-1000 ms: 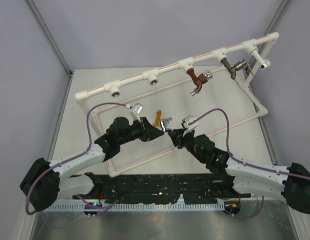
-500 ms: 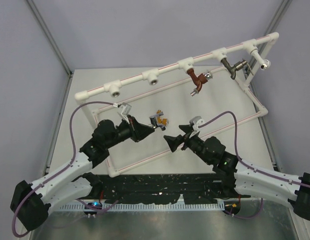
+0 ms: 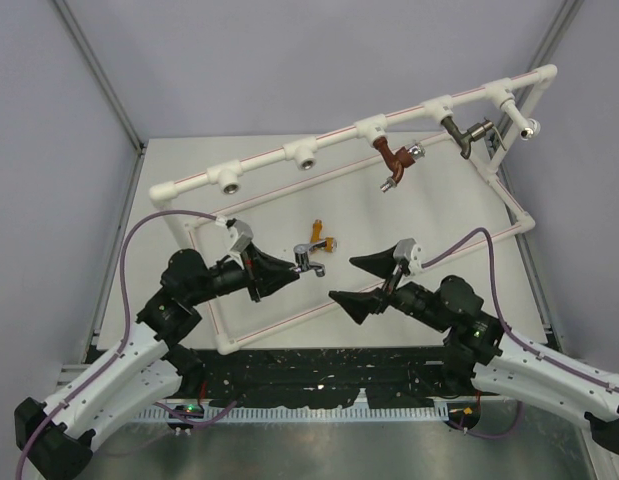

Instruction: Install the water faucets

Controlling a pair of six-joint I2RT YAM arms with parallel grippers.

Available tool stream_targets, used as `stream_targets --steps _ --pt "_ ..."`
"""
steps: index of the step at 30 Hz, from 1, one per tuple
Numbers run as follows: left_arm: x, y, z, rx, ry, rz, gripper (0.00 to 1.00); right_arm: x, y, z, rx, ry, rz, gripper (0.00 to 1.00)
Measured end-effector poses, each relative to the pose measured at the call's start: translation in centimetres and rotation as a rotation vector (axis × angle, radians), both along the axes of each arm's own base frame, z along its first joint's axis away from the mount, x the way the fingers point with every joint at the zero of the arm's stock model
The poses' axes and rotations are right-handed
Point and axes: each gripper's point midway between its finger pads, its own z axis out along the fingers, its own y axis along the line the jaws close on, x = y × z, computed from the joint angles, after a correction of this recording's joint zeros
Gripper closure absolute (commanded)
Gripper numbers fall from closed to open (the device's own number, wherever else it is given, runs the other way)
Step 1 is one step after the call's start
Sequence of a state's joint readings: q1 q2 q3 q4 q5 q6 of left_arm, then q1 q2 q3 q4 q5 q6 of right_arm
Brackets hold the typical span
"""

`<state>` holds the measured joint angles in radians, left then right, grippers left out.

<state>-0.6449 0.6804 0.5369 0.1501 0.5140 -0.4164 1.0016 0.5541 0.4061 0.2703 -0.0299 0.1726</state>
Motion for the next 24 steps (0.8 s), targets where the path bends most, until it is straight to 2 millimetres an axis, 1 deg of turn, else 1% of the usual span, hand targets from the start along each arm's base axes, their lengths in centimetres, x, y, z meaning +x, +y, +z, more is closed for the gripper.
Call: stream_targets --steps 3,5,9,11,12,13,15,19,20,24 --pt "-1.2 -0.4 0.3 0.006 -0.03 -0.075 1.0 -0.4 0.5 1.2 0.005 -0.02 0.037 0.03" --pt "-1.9 -0.5 0.9 0.002 -0.054 -0.12 1.0 -0.6 0.8 1.9 0.013 -0.031 0.057 0.03" --pt "-2.9 -0.7 2.1 -0.007 -0.103 -0.182 1.0 -1.1 2.0 2.8 0.009 -0.039 0.116 0.0" --pt "-3.3 -0.8 2.6 -0.015 -0.12 -0.209 1.0 -1.3 2.9 3.4 0.015 -0.045 0.153 0.06" --pt "-3.4 -0.9 2.8 -0.018 -0.126 -0.221 1.0 -1.4 3.4 3.6 0.018 -0.046 0.172 0.12" --pt "-3.6 -1.0 2.9 -0.02 -0.13 -0.231 1.0 -1.5 3.8 3.6 0.017 -0.04 0.188 0.14" --pt "-3.8 -1.1 3.3 -0.023 -0.14 -0.254 1.0 -1.8 4.6 3.2 0.012 -0.026 0.225 0.23" --pt "-4.3 -1.2 3.8 -0.029 -0.156 -0.29 1.0 -2.3 5.5 2.7 0.006 -0.005 0.283 0.32" --pt "-4.5 -1.2 3.9 -0.029 -0.16 -0.298 1.0 -2.5 5.5 2.7 0.006 -0.001 0.29 0.33" --pt "-5.0 -1.3 4.2 -0.029 -0.179 -0.329 1.0 -2.9 5.6 3.1 0.016 -0.006 0.317 0.41"
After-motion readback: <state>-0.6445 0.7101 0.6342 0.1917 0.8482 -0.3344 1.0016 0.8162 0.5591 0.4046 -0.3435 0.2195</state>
